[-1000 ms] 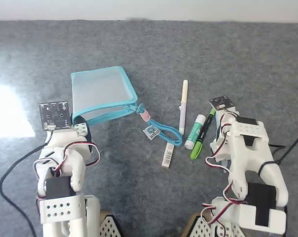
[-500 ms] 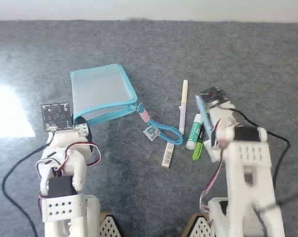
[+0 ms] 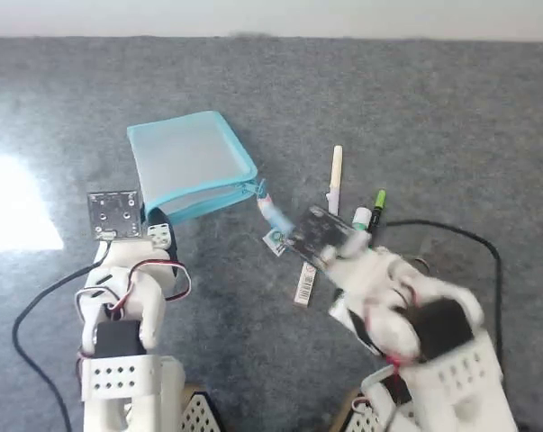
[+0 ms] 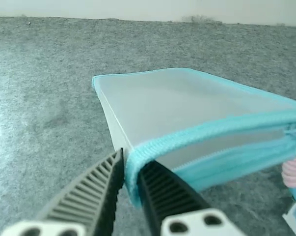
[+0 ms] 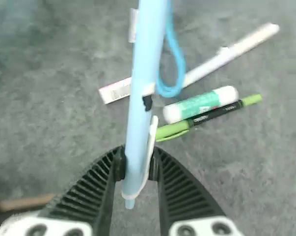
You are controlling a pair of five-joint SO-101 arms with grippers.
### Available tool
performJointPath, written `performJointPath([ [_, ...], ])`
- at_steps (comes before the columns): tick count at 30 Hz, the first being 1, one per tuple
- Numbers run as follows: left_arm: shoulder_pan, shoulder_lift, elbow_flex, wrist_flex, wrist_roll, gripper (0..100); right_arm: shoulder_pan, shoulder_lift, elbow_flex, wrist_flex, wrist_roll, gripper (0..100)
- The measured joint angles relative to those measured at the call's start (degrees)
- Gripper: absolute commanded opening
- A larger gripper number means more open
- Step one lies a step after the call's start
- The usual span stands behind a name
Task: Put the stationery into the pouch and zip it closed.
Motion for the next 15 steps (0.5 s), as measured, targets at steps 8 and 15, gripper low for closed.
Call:
performJointPath([
  [8, 0.53, 0.00, 0.00, 0.00, 0.00, 1, -4.57, 29.89, -22.77, 2.64, -3.87, 0.9],
  [15, 0.53, 0.00, 0.00, 0.00, 0.09, 1, -9.32, 45.27, -30.77, 3.34, -7.30, 0.9],
])
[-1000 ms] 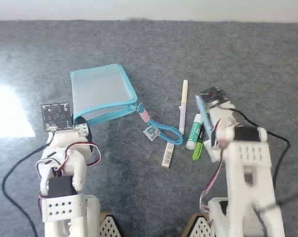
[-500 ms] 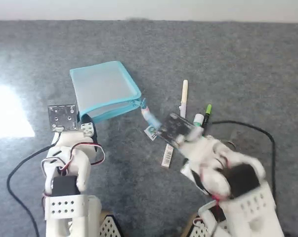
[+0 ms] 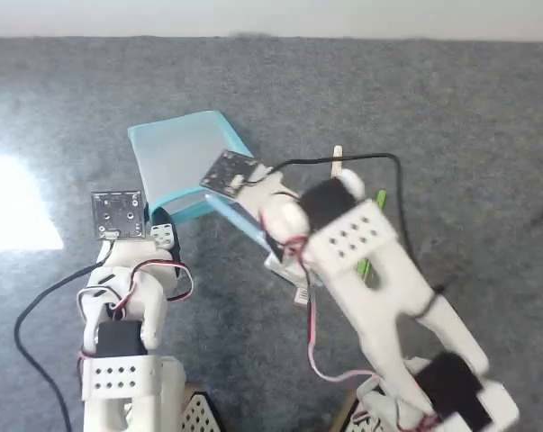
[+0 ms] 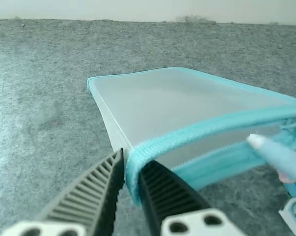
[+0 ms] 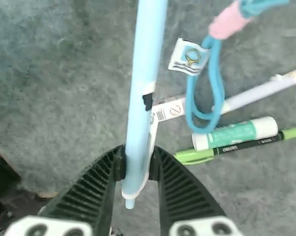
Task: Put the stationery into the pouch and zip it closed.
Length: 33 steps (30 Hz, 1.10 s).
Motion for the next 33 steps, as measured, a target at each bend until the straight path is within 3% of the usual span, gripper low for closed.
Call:
performJointPath([
  [18, -0.09, 0.00, 1.14, -0.09, 0.00, 1, -0.70, 27.43, -34.55, -0.70, -7.56, 1.2],
  [27, 1.41, 0.00, 2.29, -0.09, 0.18, 1, -3.69, 35.87, -45.01, -12.04, -8.18, 1.7],
  [33, 2.20, 0.00, 2.20, -0.09, 0.35, 1, -3.78, 38.15, -45.01, -14.51, -8.26, 21.0],
])
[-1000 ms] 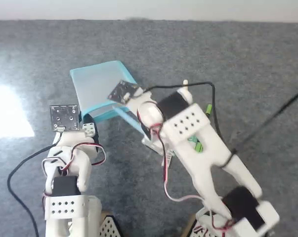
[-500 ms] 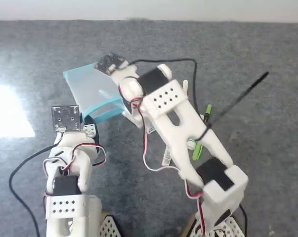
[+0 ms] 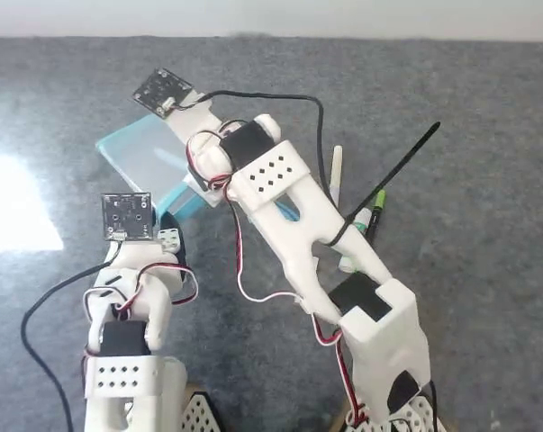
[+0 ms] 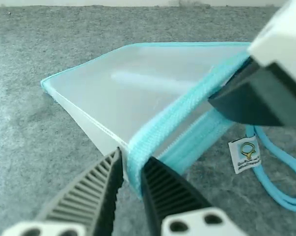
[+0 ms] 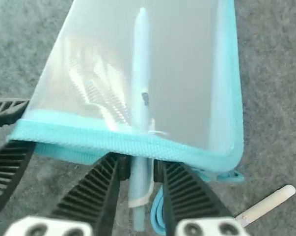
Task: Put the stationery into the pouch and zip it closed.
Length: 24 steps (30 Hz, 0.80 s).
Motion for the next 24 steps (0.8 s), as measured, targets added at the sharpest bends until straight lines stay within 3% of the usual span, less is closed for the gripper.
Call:
performJointPath([
  [7, 1.32, 0.00, 0.00, -0.53, 0.00, 1, -1.49, 0.00, 0.00, 0.00, -0.09, 38.0],
  [11, 1.76, -0.62, 0.00, -0.62, 0.09, 1, -1.76, -2.29, 0.09, 2.64, -0.09, 34.1],
  [18, 1.23, 0.00, 0.09, 0.00, -0.35, 1, 0.44, -21.10, -0.79, 13.01, 0.00, 25.2],
  [24, 1.41, 0.00, 0.09, 0.00, -0.35, 1, 5.27, -35.52, 1.41, 19.25, 0.09, 24.9],
])
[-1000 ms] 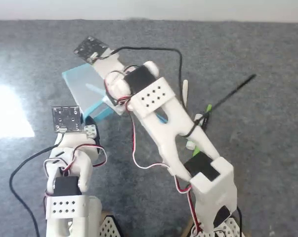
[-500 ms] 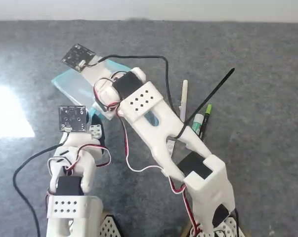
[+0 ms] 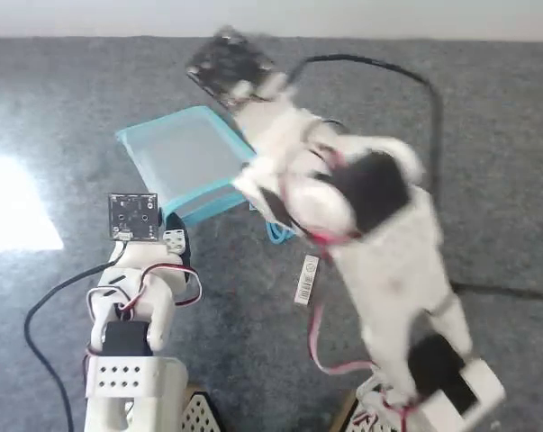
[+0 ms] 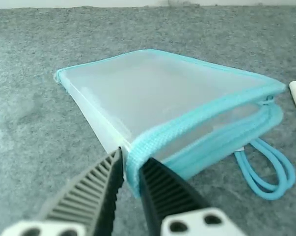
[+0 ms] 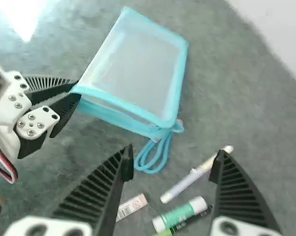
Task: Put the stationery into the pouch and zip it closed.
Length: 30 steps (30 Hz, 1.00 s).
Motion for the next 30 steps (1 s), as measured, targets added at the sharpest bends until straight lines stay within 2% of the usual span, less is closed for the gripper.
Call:
performJointPath([
  [3, 0.00, 0.00, 0.00, 0.00, 0.00, 1, 5.80, -5.98, 9.23, 0.09, -0.09, 24.9],
  [7, 0.00, 0.00, 0.00, 0.00, -0.88, 1, 13.80, -6.68, 26.64, -0.70, -2.37, 25.0],
  [9, 0.00, 0.00, 0.00, 0.00, -1.14, 1, 19.25, -6.42, 36.40, -4.48, -3.96, 26.2],
  [12, 0.00, 0.00, 0.00, 0.00, -1.23, 1, 23.47, -4.48, 48.00, -12.75, -6.15, 28.0],
  [19, 0.00, 0.00, 0.00, 0.00, -1.23, 1, 24.97, 4.13, 59.78, -23.91, -13.01, 22.1],
  [30, 0.00, 0.00, 0.00, 0.00, -1.23, 1, 25.23, 16.00, 59.96, -29.10, -15.56, 20.3],
])
